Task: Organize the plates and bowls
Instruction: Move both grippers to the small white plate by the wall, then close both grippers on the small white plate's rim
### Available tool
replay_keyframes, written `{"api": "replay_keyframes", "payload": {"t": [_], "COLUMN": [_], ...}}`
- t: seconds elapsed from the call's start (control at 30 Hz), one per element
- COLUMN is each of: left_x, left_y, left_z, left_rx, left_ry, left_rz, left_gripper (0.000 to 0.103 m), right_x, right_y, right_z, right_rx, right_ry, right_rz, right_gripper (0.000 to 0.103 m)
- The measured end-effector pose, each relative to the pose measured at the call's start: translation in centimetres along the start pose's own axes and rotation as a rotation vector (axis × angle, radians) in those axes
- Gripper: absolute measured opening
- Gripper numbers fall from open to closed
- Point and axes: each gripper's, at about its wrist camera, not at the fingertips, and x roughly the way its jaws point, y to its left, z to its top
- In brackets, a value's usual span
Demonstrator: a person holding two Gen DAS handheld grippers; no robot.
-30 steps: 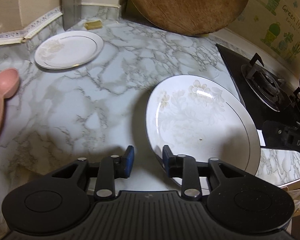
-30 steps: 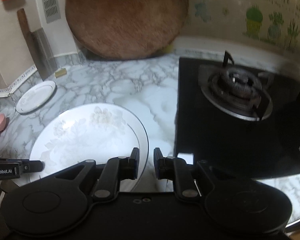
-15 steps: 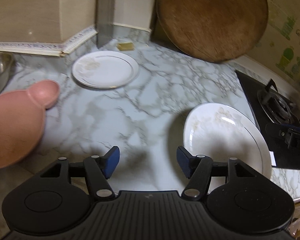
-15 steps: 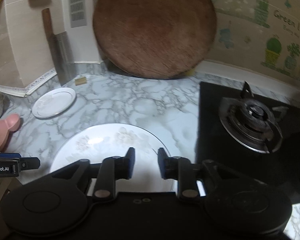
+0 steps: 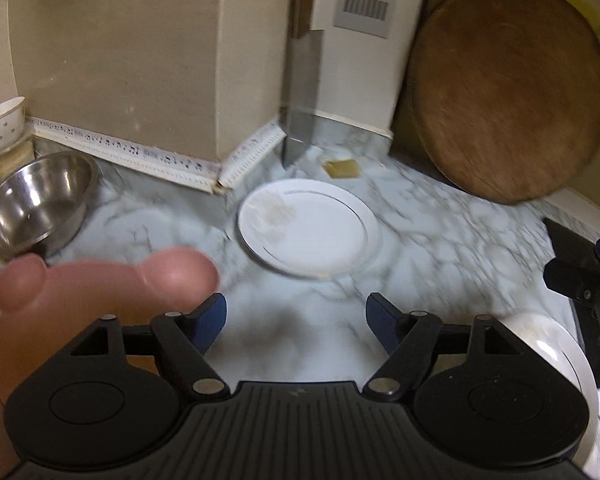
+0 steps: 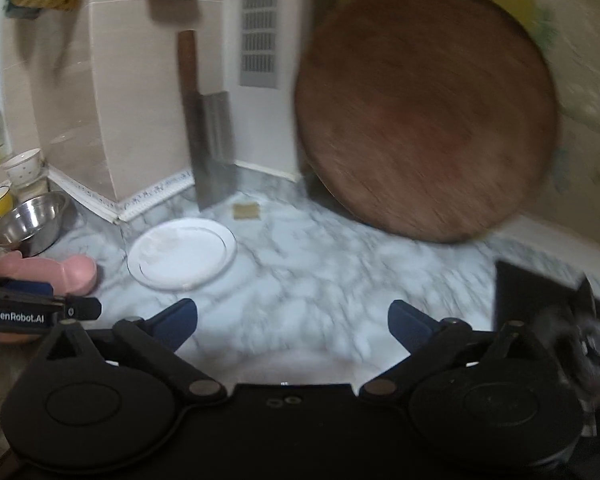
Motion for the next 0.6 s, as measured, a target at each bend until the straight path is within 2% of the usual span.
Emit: {"api": "replay_keyframes", "payload": {"t": [0.13,0.33,0.5,0.6], "left_x": [2.2,5.8,9.0,10.6], "left_y": [1.2,2.2,2.5,2.5], "left_z": [1.7,4.1,5.4,5.9], "left_rx": [-0.02,-0.031,-0.043,-0.057], "left_ry": [0.017,0.059,0.096,0.114], "left_rz": [0.041,0.059,0.102,0.113], "left_gripper": [0.077,0.077,0.077,0.077], "right_x": [3.0,9.0,13.9,16.7], "right_y": [1.4,2.0,2.1,2.4], "right_z": [1.9,4.2,5.5,5.6], "right_rx": [-0.02,0.016,0.038,0.035], "right_ry": [0.002,0.1,0.188,0.245], "right_rz": [0.036,0.114,0.106,0.11], "right_gripper": [0.103,0.103,0.102,0.097]}}
